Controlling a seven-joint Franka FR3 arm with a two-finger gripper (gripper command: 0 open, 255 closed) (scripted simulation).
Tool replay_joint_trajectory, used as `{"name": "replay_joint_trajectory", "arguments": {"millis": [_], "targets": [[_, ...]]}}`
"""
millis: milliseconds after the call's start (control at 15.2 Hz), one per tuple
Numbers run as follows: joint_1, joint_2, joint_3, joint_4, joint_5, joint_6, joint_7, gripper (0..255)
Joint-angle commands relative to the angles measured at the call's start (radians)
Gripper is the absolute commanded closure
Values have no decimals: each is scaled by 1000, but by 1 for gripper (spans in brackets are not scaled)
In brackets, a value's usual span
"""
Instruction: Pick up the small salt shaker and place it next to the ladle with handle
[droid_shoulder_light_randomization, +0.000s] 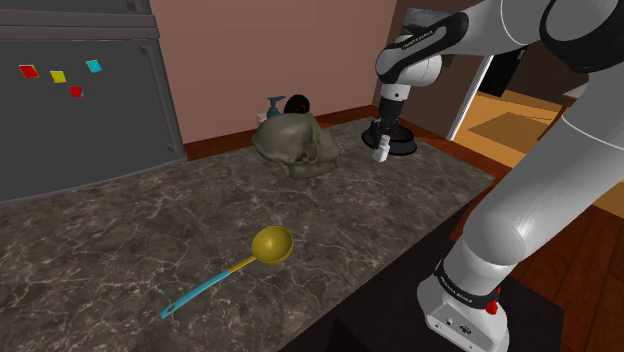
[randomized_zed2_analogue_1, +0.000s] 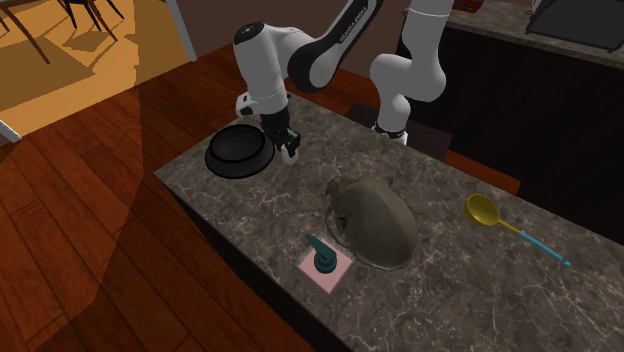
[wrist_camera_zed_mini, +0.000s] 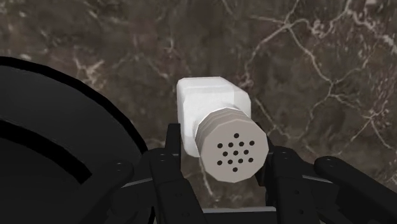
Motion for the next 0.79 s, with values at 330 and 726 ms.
{"name": "replay_joint_trajectory", "arguments": {"millis": [330,726], "targets": [[0,1,0,-1,0,0,0,255],[0,-30,4,39,-11,-68,13,255]]}}
